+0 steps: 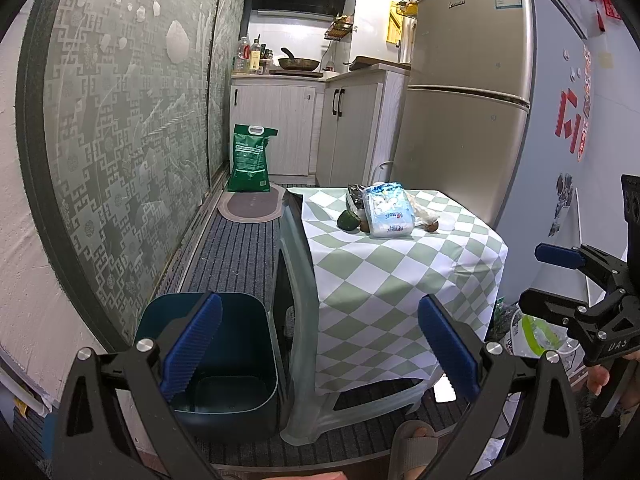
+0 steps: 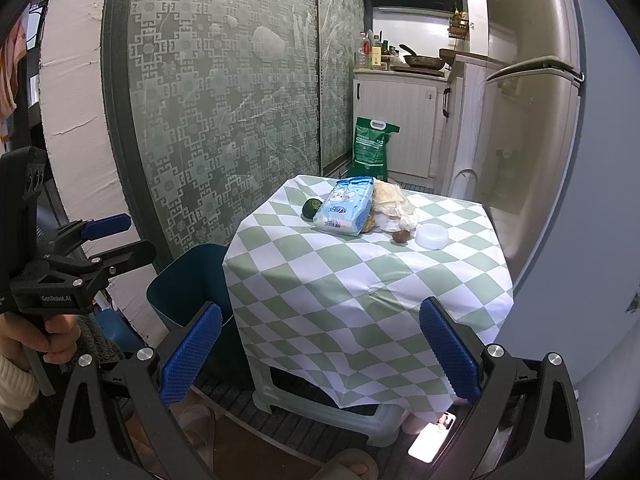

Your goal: Collect trash

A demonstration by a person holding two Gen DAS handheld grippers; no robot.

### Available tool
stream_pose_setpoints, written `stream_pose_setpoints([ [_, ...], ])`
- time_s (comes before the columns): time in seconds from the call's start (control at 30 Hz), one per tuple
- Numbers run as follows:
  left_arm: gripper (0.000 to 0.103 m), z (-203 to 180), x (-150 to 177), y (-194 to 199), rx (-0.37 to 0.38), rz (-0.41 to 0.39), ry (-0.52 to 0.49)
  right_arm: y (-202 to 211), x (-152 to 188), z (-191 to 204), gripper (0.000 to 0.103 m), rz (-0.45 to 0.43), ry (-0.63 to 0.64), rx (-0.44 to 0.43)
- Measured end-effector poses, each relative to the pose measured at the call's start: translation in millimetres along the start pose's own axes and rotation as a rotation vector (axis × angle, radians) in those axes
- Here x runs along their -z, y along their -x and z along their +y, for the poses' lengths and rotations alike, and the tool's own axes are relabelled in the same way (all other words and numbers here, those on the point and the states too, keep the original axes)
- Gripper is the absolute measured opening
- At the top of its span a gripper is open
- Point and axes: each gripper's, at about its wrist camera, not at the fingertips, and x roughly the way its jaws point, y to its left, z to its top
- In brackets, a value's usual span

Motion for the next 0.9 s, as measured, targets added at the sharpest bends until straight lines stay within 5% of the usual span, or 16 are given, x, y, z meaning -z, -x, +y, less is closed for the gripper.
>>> stream_pose_setpoints([
  [0.9,0.100,1.0,-0.1,0.0,0.001,0.000,0.000,0.5,-1.3,1.7,0.100,0.000,0.007,-0.004],
])
